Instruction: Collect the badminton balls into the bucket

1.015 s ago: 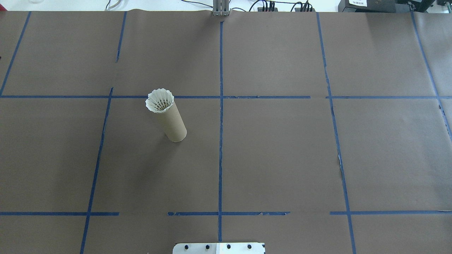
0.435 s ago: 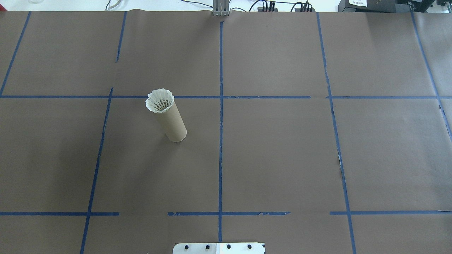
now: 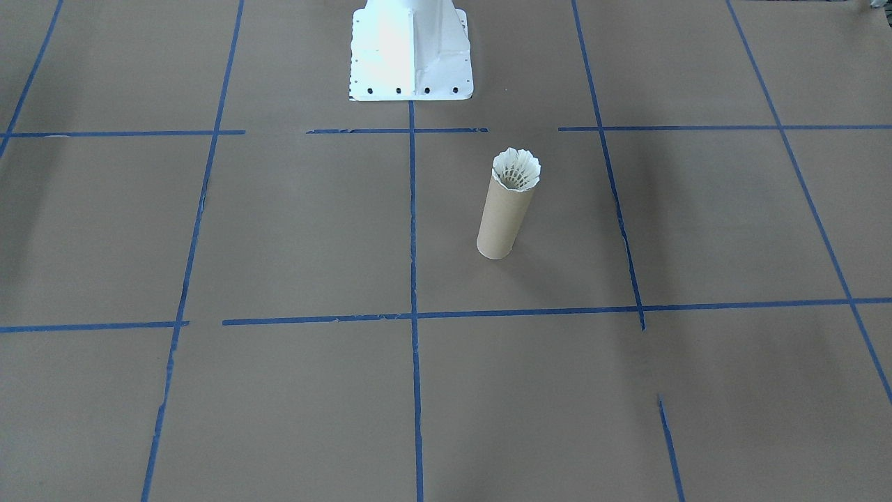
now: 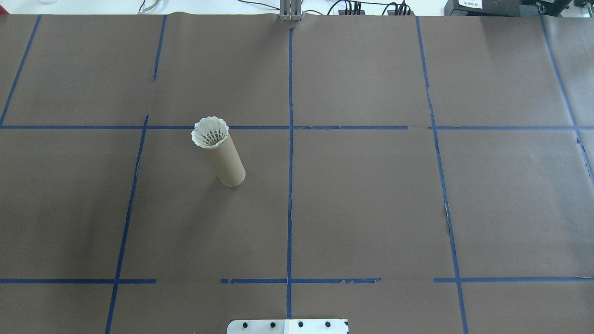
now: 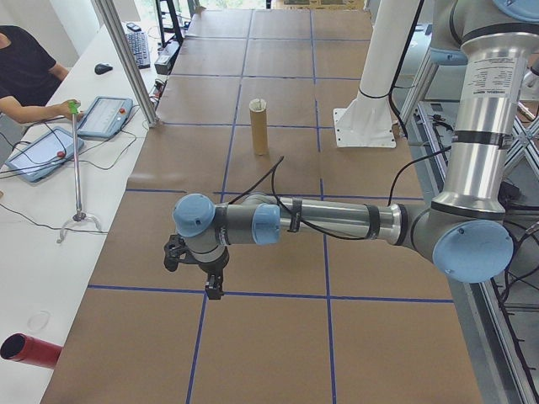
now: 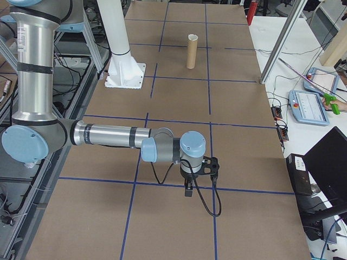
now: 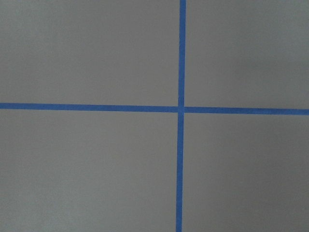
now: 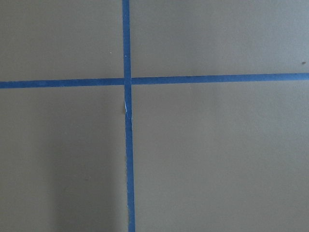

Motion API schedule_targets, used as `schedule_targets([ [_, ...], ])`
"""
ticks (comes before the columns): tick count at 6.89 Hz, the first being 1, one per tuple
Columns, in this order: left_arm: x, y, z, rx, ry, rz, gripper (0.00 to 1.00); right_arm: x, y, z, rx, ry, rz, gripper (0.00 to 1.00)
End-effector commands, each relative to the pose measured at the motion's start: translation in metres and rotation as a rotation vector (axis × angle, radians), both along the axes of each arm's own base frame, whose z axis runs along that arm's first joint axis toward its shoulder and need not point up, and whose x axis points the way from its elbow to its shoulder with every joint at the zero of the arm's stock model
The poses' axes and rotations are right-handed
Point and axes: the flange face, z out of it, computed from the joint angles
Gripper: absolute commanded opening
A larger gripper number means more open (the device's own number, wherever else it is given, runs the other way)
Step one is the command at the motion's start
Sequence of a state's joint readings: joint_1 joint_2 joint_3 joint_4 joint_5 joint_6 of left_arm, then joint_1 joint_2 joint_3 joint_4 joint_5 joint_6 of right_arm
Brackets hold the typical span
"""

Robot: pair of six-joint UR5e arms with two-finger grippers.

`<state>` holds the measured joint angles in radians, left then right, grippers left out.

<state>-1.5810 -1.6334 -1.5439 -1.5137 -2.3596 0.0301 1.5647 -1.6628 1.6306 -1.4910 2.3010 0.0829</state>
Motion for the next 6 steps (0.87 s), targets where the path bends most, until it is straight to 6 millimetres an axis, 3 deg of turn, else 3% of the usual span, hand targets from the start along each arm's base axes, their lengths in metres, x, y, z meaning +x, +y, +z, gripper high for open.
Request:
schedule_targets([
  [1,0.000,0.020,0.022,0.056,-0.001,0.002,1.00,0.000,0.000,0.000,0.000,0.000,0.000,1.00],
  [4,0.001,0.028,0.029,0.048,-0.002,-0.009,1.00,0.000,0.000,0.000,0.000,0.000,0.000,1.00],
  [6,0.002,0.031,0.045,0.007,-0.001,-0.010,1.00,0.000,0.000,0.000,0.000,0.000,0.000,1.00],
])
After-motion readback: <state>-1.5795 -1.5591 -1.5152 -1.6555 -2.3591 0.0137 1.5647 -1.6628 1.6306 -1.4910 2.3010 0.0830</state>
